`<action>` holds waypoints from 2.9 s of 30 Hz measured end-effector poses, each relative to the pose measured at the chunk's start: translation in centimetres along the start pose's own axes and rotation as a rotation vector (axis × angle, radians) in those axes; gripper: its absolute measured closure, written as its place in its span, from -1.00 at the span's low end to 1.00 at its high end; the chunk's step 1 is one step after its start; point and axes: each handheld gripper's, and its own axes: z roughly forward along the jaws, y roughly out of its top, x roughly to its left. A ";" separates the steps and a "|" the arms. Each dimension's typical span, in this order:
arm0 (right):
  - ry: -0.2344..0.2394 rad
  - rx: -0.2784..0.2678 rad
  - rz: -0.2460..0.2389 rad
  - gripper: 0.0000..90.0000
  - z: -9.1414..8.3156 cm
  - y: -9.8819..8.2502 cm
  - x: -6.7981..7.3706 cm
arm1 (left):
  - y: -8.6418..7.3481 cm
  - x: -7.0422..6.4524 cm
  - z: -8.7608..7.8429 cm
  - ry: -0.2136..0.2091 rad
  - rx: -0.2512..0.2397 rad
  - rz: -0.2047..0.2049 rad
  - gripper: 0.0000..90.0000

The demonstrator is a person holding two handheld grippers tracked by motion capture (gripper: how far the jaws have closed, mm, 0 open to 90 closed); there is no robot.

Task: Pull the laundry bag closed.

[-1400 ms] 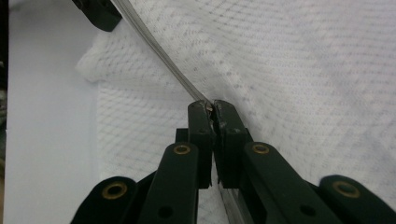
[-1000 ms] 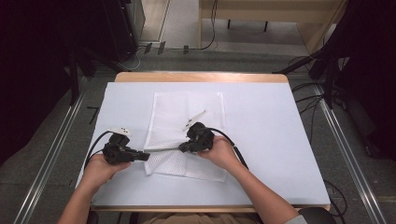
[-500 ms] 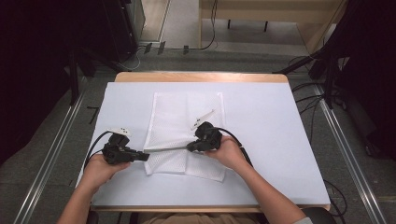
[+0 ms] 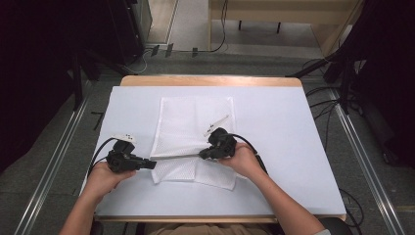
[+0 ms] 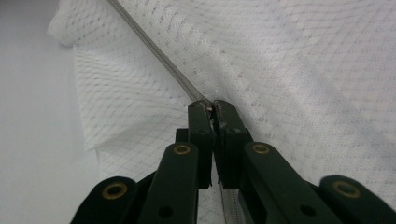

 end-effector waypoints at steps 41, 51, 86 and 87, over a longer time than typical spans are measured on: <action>-0.035 0.003 0.049 0.96 -3.5 -3.5 -1.7 | -0.2 0.1 -0.3 -0.011 -0.006 -0.008 0.95; -0.049 0.004 0.070 0.96 -4.9 -4.7 -2.5 | -0.2 0.1 -0.3 -0.018 -0.003 -0.009 0.95; -0.080 -0.010 0.075 0.77 -6.6 -6.4 -2.5 | -0.2 0.2 -0.3 -0.009 -0.016 -0.039 0.46; -0.082 -0.017 0.077 0.73 -6.6 -6.5 -2.6 | -0.2 0.3 -0.3 -0.008 -0.022 -0.046 0.38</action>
